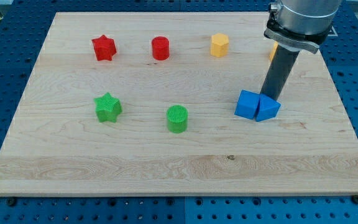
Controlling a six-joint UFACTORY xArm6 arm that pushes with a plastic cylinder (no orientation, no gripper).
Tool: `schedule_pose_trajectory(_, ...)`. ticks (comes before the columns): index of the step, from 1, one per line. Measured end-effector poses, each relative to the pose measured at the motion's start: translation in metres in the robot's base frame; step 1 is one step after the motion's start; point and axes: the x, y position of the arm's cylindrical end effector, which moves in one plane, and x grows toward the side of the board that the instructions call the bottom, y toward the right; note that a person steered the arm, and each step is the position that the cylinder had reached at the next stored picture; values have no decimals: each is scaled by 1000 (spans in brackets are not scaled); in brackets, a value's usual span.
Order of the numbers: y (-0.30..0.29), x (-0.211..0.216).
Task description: Move the blue cube slightly down
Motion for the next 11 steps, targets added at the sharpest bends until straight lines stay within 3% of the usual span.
schedule_pose_trajectory(1, -19, -39)
schedule_pose_trajectory(2, -61, -40)
schedule_pose_trajectory(4, -85, -20)
schedule_pose_trajectory(7, -57, -18)
schedule_pose_trajectory(9, -55, 15)
schedule_pose_trajectory(10, -75, -2)
schedule_pose_trajectory(11, -101, 28)
